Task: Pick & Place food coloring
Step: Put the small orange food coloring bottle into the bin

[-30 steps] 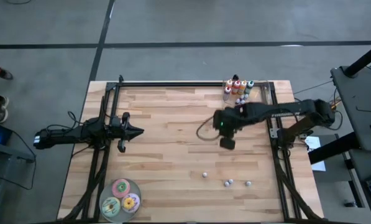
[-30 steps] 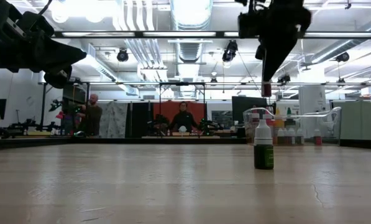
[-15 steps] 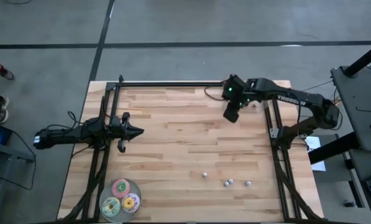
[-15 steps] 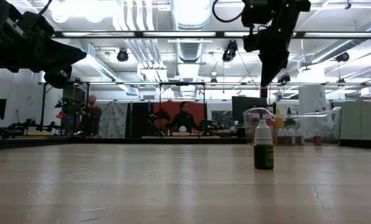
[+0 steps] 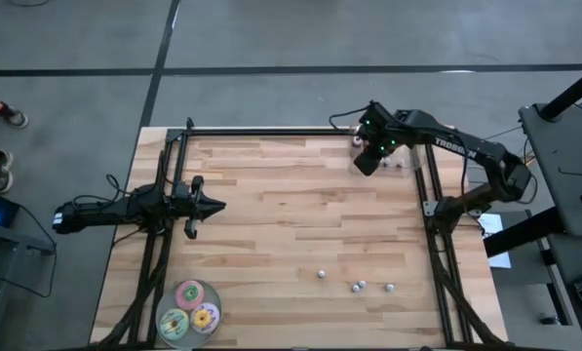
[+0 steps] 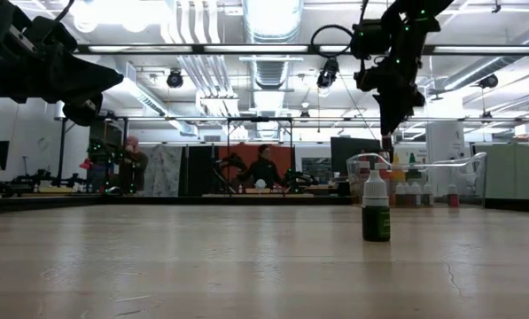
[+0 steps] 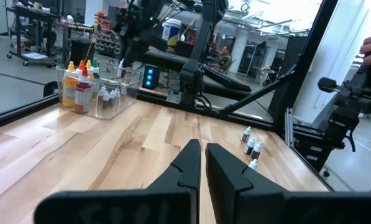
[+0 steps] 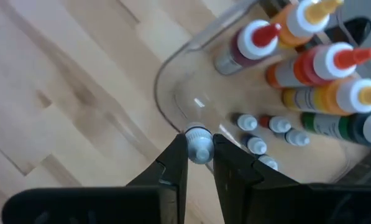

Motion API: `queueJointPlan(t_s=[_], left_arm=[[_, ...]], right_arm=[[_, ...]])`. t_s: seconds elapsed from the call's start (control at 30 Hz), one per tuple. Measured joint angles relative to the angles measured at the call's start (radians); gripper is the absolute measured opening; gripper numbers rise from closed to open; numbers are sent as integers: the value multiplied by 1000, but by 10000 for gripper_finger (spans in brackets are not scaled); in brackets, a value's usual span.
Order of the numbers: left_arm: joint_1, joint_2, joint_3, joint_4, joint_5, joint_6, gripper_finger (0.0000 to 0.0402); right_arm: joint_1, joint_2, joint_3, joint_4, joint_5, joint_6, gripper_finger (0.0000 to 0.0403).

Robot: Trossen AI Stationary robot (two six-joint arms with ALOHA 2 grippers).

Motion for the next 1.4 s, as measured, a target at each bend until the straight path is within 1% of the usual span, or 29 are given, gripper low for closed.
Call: queueJointPlan(t_s=[0.5, 0.8, 1.0, 1.4], left_arm=[[0, 0, 0, 0, 0, 0, 0], [0, 0, 0, 0, 0, 0, 0], [0, 0, 0, 0, 0, 0, 0], [0, 0, 0, 0, 0, 0, 0]], right_arm=[[-93, 70, -48, 17, 0, 34, 50], [-131, 75, -102, 102, -2, 104, 50], [-131, 75, -155, 171, -2, 108, 50], [-134, 74, -266, 304, 0, 179, 50]])
